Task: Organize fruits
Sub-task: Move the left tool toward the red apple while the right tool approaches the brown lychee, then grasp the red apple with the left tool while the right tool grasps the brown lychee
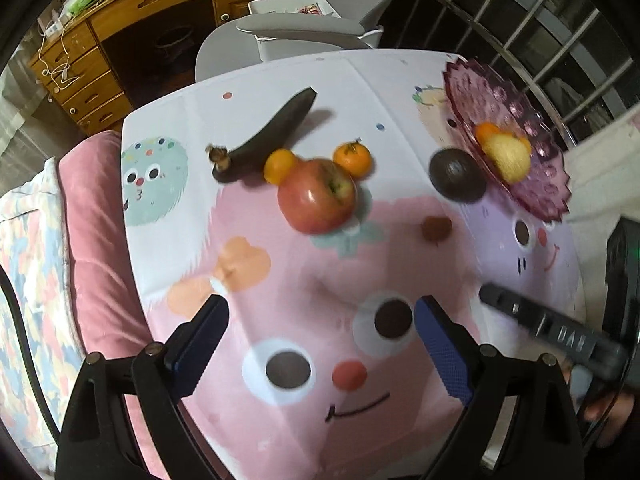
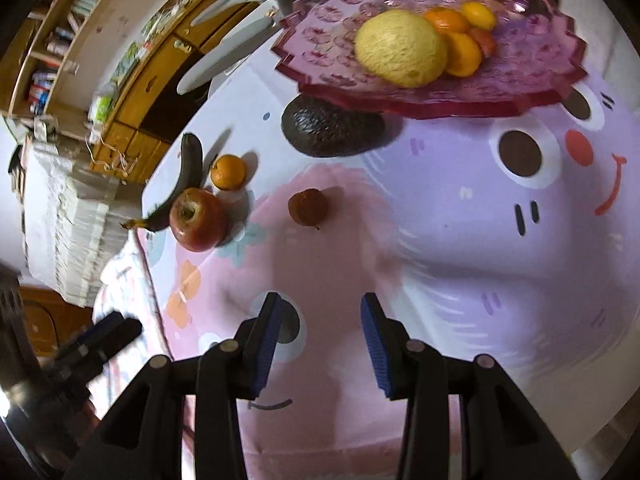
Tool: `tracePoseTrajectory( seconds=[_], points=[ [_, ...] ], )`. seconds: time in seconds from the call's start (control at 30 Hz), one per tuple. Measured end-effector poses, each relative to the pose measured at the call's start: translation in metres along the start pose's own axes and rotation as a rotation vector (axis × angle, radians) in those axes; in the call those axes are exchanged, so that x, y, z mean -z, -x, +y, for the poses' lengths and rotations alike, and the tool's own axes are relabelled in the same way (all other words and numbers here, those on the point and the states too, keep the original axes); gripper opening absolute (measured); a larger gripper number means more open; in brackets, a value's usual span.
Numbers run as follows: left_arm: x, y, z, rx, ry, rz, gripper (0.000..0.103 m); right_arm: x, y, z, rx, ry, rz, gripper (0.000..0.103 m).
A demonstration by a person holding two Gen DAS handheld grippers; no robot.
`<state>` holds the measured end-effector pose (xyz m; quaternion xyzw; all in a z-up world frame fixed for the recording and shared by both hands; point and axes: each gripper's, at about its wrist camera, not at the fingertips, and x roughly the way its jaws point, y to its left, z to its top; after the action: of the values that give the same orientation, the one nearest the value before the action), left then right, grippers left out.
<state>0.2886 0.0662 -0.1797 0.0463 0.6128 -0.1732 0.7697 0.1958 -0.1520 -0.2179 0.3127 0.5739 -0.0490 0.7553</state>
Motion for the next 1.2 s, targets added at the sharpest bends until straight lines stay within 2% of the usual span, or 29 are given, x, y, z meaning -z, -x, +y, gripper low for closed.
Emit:
tracePoseTrajectory(
  seconds=[0.1,0.3,0.53,0.83,1.1,1.2],
  points=[
    [-0.016,-0.016,0.001,-0.002,0.015,0.015,0.094,-0.007,-0.01,0.006,0.019,0.038,-0.001,0.041],
    [-0.04,-0.045,0.0,-0.006,0.043,0.033,0.094,-0.023,-0.019,0.015,0.063,0.142,-0.069,0.041],
    [-0.058,-0.078,0.003,-0.011,0.101,0.051,0.094,-0.037,-0.041,0.023,0.078,0.248,-0.077,0.041],
    [-0.068,-0.103,0.007,-0.034,0.152,0.067,0.094,-0.048,-0.061,0.029,0.094,0.323,-0.046,0.041],
    [-0.073,-0.111,0.009,-0.053,0.17,0.052,0.093,-0.05,-0.068,0.036,0.125,0.377,-0.044,0.036],
    [-0.073,-0.113,0.01,-0.053,0.173,0.046,0.089,-0.051,-0.069,0.038,0.147,0.393,-0.044,0.032]
  ],
)
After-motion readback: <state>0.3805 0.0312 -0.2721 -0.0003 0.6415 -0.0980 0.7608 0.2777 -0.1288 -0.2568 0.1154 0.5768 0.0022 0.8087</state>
